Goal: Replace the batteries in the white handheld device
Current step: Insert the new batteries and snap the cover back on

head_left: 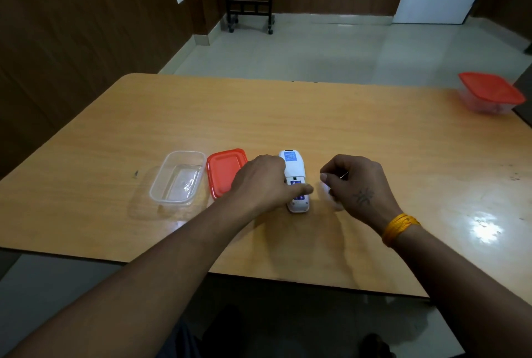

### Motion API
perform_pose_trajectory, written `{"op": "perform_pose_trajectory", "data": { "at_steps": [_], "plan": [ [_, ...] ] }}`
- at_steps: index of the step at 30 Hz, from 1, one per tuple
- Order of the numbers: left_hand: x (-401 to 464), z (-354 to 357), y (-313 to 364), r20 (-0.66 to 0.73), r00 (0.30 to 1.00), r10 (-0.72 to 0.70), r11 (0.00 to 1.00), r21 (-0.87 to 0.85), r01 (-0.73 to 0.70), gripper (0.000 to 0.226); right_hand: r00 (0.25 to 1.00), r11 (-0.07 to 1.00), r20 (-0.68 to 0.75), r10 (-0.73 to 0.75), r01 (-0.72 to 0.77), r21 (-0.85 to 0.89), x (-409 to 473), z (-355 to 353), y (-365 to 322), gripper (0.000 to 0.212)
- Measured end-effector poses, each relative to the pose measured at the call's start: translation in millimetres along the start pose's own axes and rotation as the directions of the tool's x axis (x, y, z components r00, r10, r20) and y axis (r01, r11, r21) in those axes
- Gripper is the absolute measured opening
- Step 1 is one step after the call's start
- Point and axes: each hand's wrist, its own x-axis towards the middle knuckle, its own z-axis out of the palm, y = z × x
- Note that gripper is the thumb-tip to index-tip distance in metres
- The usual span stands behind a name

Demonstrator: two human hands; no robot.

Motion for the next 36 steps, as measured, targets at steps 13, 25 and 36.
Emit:
{"op": "perform_pose_trajectory", "data": {
  "at_steps": [13,25,36],
  "plan": [
    [7.9,4.8,38.0,-0.012,0.994,-0.108,0.983,0.15,0.109,0.047,0.981,0.884,0.1,0.168,-0.105,-0.456,-5.9,-7.8,6.3,0.065],
    [8.7,1.1,39.7,0.067,0.96,-0.273,0.937,-0.207,0.281,0.05,0.985,0.944,0.004,0.172,-0.164,-0.288,-6.6,-18.1,1.3,0.042],
    [10.5,-20.1,52.7,0.332,0.916,-0.226,-0.197,-0.936,0.29,0.054,0.986,0.999,-0.168,-0.006,0.013,0.042,-17.4,-19.9,-29.6,0.047]
  ]
}}
